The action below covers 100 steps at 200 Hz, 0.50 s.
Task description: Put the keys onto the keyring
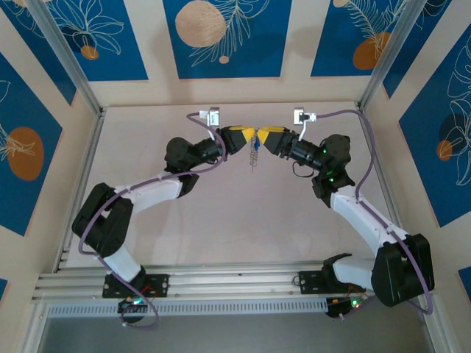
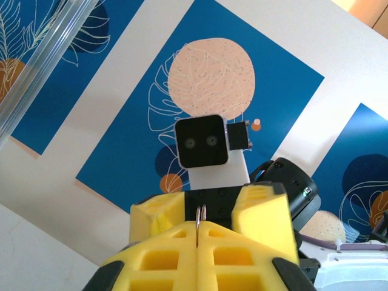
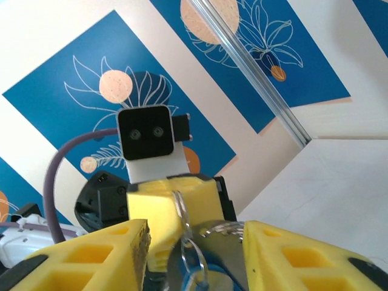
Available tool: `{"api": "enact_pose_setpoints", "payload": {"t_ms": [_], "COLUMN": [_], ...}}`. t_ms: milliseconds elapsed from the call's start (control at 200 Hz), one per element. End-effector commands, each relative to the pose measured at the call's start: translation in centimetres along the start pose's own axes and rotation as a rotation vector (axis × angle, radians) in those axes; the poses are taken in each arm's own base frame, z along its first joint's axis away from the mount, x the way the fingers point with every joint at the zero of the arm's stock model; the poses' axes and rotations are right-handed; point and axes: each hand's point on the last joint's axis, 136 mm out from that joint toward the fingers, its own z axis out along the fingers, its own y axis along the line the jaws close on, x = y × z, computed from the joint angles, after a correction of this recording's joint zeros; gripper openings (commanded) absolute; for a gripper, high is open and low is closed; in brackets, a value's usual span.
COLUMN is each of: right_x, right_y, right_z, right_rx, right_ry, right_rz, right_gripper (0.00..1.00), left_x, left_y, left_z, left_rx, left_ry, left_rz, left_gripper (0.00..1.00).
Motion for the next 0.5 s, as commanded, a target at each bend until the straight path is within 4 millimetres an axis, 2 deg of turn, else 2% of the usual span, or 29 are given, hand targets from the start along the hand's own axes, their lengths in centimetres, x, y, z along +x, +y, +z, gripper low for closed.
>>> {"api": "enact_pose_setpoints", "payload": {"t_ms": [0,115,495], "right_x": [0.41,0.31,0.03], "right_y": [-0.32,-0.35,-0.11], "right_z": [0.14,0.31,0.58], "right_rx": [-0.006,-0.012,-0.031], "right_ry": [-0.001,0.001,-0.004], "right_rz": [-0.003,0.0,-0.01], "right_gripper": [0.4,0.35,0.37], "left_x": [-2.38,-2.25,-1.95], "left_y": [-1.6,-1.51,-1.12], "left_z": [0.29,0.26,0.02], "left_rx": [0.055,0.053,0.045], "left_ry": [-0.063,-0.061,-0.054], "left_rz": [0.053,0.051,0.05], "left_gripper": [0.0,0.0,0.0]}}
